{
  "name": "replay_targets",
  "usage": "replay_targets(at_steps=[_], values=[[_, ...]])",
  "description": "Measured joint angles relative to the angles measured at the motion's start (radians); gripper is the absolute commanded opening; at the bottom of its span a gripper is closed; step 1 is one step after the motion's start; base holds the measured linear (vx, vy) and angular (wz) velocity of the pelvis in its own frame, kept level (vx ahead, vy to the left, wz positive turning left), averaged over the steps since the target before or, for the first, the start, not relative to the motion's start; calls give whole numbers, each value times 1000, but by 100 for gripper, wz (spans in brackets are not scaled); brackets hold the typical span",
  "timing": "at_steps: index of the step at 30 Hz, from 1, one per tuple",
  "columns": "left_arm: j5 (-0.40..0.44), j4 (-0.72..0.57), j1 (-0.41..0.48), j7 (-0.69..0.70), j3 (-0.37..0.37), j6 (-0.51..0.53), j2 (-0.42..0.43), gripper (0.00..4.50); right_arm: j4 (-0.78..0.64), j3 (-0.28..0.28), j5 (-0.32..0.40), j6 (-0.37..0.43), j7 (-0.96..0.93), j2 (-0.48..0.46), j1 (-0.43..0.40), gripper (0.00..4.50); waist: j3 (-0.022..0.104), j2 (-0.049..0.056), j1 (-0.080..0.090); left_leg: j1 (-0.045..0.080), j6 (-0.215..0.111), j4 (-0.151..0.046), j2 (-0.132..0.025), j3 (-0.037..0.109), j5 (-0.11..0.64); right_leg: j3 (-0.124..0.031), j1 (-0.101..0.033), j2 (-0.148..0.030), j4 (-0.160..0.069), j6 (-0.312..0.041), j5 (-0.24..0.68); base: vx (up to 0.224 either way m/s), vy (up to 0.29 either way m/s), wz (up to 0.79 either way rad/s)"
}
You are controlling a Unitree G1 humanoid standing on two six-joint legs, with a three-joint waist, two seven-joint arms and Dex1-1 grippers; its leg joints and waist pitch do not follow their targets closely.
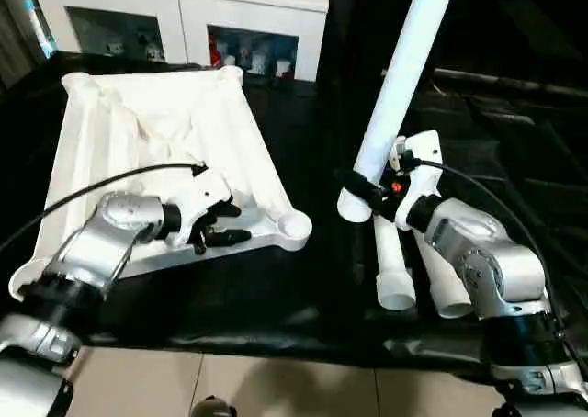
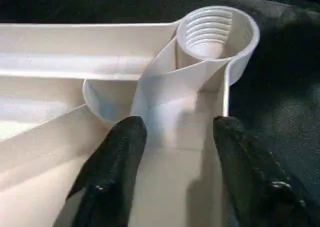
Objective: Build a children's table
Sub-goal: Insert table leg to table base
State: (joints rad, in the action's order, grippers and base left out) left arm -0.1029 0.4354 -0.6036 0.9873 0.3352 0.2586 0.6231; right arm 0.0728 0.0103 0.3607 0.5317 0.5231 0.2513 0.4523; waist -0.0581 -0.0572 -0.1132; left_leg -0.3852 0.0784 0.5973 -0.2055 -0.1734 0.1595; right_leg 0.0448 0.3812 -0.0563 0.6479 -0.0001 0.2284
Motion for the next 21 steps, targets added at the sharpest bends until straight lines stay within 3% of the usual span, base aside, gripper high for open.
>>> replay_targets(at_steps=[8, 21], values=[[-12, 22, -10, 70, -3, 27, -2, 157, -30, 0, 5, 11, 10, 8, -25, 193, 1, 12, 0, 1, 0, 0, 0, 0, 0, 0, 0, 0, 0, 0, 0, 0, 0, 0], [-40, 48, -19, 159, -11, 76, -25, 41, -55, -2, 22, 28, 13, 11, -38, 193, 0, 18, 0, 1, 0, 0, 0, 0, 0, 0, 0, 0, 0, -1, 0, 0, 0, 0]])
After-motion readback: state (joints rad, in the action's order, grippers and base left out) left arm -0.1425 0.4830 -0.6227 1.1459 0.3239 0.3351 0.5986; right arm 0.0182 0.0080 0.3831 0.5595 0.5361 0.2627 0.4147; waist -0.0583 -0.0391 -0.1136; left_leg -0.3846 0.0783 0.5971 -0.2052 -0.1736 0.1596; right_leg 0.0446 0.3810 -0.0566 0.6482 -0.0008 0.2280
